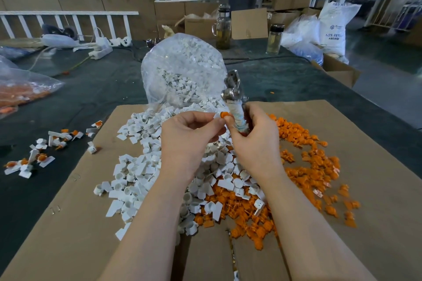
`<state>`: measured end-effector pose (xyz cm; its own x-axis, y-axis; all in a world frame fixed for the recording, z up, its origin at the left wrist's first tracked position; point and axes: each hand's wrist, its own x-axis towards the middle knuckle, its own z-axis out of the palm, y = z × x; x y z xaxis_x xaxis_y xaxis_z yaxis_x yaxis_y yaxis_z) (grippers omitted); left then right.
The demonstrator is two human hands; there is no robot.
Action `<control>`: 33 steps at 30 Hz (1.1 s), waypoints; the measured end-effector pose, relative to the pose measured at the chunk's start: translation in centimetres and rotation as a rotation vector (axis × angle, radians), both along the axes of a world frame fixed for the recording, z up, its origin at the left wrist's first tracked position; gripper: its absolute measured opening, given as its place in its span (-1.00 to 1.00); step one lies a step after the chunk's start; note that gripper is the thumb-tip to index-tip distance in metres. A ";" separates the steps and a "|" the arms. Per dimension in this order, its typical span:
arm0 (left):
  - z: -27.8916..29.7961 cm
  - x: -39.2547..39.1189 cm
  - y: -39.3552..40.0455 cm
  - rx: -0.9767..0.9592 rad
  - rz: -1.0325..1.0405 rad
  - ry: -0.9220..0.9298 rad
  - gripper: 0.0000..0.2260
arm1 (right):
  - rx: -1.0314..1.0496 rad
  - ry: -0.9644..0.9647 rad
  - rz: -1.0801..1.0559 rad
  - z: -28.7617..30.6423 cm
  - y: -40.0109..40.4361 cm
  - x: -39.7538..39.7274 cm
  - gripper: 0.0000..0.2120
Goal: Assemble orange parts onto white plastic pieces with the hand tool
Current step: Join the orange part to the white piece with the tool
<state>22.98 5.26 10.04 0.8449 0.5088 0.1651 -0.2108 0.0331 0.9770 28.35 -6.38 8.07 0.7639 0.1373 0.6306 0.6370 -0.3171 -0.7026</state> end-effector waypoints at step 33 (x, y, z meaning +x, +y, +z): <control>-0.5 0.6 1.0 0.152 0.134 0.020 -0.89 | -0.365 0.315 0.244 1.0 -2.5 1.0 -0.82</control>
<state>23.58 6.23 9.57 0.7752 0.5873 0.2327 -0.1841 -0.1424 0.9725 29.33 -8.84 9.04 0.8269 0.5017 0.2542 0.4987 -0.4453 -0.7436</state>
